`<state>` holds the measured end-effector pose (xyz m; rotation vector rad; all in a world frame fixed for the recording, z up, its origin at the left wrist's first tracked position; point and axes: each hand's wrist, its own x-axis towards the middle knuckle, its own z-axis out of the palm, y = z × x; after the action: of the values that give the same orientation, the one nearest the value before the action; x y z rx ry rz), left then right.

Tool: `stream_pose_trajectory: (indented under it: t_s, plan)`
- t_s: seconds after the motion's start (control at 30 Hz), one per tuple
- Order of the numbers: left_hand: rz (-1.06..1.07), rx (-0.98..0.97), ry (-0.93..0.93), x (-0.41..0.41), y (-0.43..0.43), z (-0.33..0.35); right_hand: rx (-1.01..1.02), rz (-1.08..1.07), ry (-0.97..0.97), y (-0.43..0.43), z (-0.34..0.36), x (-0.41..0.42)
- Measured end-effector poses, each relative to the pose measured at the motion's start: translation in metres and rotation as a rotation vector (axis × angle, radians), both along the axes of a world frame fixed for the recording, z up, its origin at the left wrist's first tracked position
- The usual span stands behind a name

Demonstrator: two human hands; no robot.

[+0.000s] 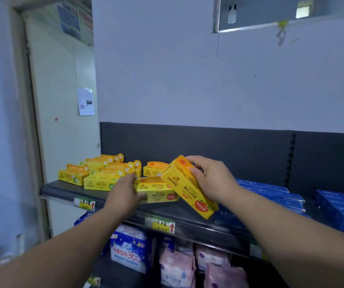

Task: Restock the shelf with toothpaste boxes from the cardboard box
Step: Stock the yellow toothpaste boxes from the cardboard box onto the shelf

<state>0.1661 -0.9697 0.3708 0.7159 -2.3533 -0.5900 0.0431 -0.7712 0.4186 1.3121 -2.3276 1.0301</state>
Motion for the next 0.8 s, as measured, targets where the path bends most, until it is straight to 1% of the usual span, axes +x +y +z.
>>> stream_pose_trajectory:
  t_s: [0.1, 0.2, 0.4, 0.47, 0.57, 0.7, 0.77, 0.8]
  plan:
    - [-0.019, -0.021, -0.041, -0.023, -0.025, 0.004, 0.026, -0.025, -0.002, -0.022, 0.000, -0.019]
    - [-0.082, -0.041, -0.102, -0.051, -0.053, 0.006, 0.071, -0.032, -0.031, -0.047, -0.005, -0.040]
    - [-0.220, -0.074, -0.236, -0.109, -0.112, 0.019, 0.423, -0.127, 0.039, -0.106, -0.017, -0.077]
    - [-0.271, -0.116, -0.293, -0.126, -0.129, 0.024, 0.479, -0.168, 0.036, -0.124, -0.020, -0.083]
    - [-0.340, -0.190, -0.385, -0.148, -0.146, 0.026, 0.510, -0.226, 0.039, -0.145, -0.024, -0.089]
    - [-0.402, -0.329, -0.466, -0.173, -0.161, 0.026, 0.483, -0.282, -0.024, -0.158, -0.028, -0.093]
    - [-0.429, -0.378, -0.516, -0.181, -0.166, 0.026, 0.521, -0.305, -0.114, -0.151, -0.023, -0.095]
    - [-0.435, -0.408, -0.543, -0.185, -0.168, 0.026, 0.575, -0.332, -0.159, -0.144, -0.020, -0.097]
